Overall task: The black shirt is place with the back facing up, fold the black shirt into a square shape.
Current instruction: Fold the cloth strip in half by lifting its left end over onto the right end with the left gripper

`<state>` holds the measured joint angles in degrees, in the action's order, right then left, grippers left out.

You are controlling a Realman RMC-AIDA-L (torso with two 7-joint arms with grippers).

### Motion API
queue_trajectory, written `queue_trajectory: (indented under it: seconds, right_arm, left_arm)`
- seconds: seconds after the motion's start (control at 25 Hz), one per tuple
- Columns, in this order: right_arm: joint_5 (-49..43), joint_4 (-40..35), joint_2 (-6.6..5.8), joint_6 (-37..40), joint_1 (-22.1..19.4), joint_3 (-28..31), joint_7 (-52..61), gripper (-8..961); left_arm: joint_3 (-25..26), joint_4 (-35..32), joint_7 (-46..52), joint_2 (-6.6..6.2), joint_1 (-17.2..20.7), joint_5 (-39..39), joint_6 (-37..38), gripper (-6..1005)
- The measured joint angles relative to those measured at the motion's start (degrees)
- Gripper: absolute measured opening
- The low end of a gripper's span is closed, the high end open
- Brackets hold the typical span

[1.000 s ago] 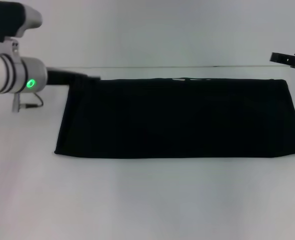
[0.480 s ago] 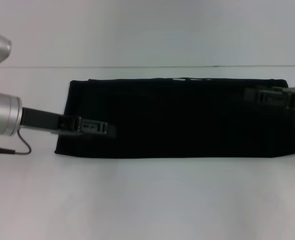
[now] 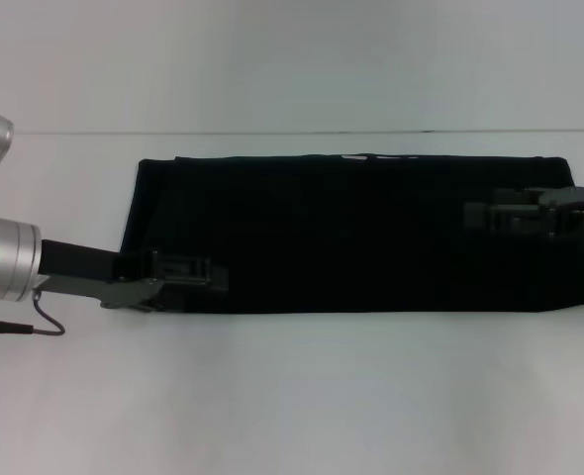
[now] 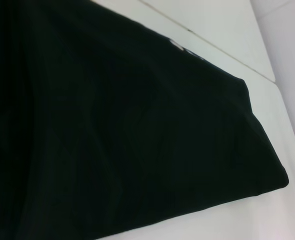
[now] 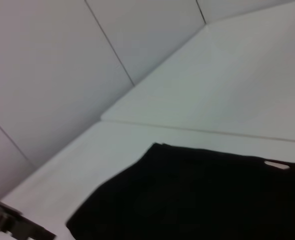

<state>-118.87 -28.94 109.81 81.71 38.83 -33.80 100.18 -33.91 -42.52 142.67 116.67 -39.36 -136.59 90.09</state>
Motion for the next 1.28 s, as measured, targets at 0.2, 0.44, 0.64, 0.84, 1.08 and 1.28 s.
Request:
queue_trajectory:
  seconds: [0.2, 0.44, 0.64, 0.84, 1.08, 1.28]
  right_arm:
    - [-1.57, -0.07, 0.28, -3.22, 0.28, -0.85, -0.12, 887]
    - [-1.66, -0.14, 0.64, -5.14, 0.28, -1.38, -0.24, 935]
    - [-1.66, -0.4, 0.67, -6.27, -0.1, -1.87, 0.13, 930]
    - [-1.65, -0.43, 0.67, -6.54, -0.29, -1.73, 0.23, 930]
    - [-1.63, -0.49, 0.67, -7.93, -0.23, -1.71, 0.25, 930]
    - [-1.62, -0.57, 0.6, -8.42, -0.19, -1.76, 0.33, 930]
  left_arm:
    - [0.04, 1.11, 2.37, -0.03, 0.15, -0.15, -0.87, 932]
    - [0.5, 1.56, 4.9, -0.05, 0.38, -1.46, -2.1, 927]
    - [0.55, 1.71, 5.42, -0.18, 0.27, -1.72, -2.7, 923]
    - [0.69, 1.85, 8.17, -0.23, 0.33, -4.53, -4.5, 918]
    - [2.87, 2.79, 13.28, -0.45, 0.59, -7.0, -6.23, 913]
    - [6.99, 4.43, 16.85, -0.94, 0.67, -6.84, -6.71, 909]
